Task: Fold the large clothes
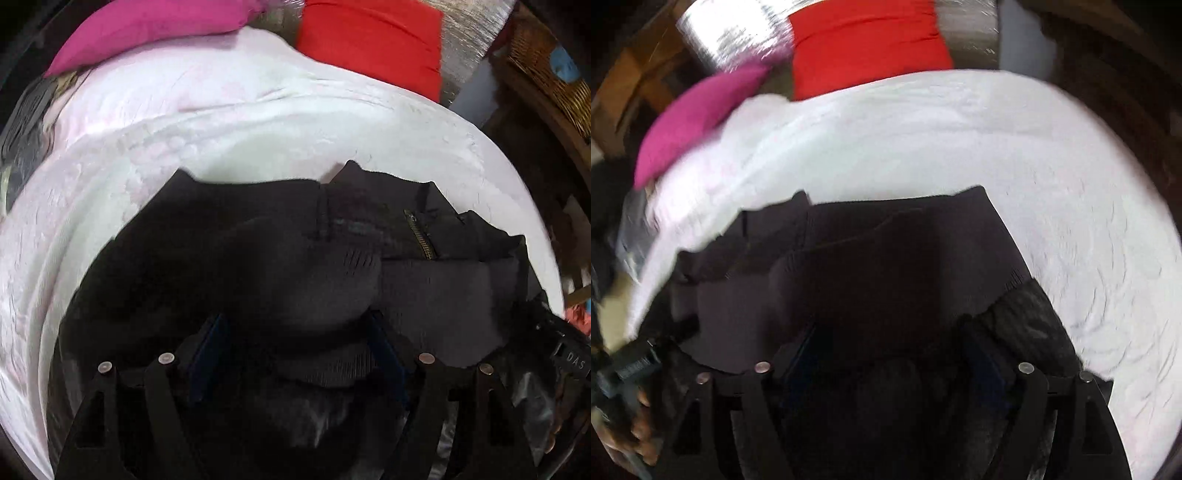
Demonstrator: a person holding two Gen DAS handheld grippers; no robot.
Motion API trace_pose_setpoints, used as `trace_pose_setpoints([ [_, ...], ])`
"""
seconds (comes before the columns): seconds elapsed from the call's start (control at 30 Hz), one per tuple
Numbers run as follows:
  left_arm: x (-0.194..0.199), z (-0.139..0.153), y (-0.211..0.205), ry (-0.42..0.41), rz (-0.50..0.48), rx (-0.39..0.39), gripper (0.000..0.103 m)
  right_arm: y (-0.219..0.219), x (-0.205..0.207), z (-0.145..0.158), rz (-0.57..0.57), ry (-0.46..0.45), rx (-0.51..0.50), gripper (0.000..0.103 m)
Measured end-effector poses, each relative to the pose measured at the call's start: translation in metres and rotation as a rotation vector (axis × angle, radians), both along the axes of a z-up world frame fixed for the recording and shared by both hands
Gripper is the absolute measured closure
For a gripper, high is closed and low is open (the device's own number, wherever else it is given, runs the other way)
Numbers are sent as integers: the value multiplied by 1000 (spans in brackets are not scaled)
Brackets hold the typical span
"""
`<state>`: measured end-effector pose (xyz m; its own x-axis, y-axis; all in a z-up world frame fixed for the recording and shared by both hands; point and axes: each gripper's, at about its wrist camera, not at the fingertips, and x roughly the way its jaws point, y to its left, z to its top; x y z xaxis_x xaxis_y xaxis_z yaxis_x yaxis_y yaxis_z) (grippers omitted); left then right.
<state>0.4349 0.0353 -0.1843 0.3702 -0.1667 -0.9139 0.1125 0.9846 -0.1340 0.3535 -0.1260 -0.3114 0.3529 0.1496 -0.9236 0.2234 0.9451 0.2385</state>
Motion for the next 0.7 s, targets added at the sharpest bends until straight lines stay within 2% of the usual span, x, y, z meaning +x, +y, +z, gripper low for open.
trace_pose_setpoints([
  [0.03, -1, 0, -1, -14, -13, 10, 27, 4, 0, -2, 16, -5, -27, 25],
  [0.07, -2, -1, -2, -29, -22, 9, 35, 8, 0, -3, 40, -6, -59, 37],
  [0.1, -3, 0, -3, -41, -32, -3, 47, 11, 0, -2, 62, -10, -82, 54],
  [0.13, -3, 1, -4, -50, -38, -12, 54, 13, -1, 0, 82, -18, -107, 66],
  [0.17, -4, 4, -6, -68, -50, -17, 64, 14, -2, 2, 101, -31, -88, 81],
  [0.2, -4, 7, -8, -85, -61, -11, 73, 14, -3, 4, 103, -36, -79, 84],
  [0.3, -5, 13, -11, -121, -80, -11, 90, 13, -6, 8, 100, -58, -99, 90],
  [0.53, 4, 32, -7, -185, -60, -65, 94, -7, -11, 35, 28, -173, -59, 93],
  [0.63, 11, 40, -12, -238, -44, -71, 94, -15, -11, 41, -23, -223, -56, 94],
  [0.7, 16, 42, -17, -291, -42, -34, 94, -24, -10, 39, -77, -250, -53, 98],
])
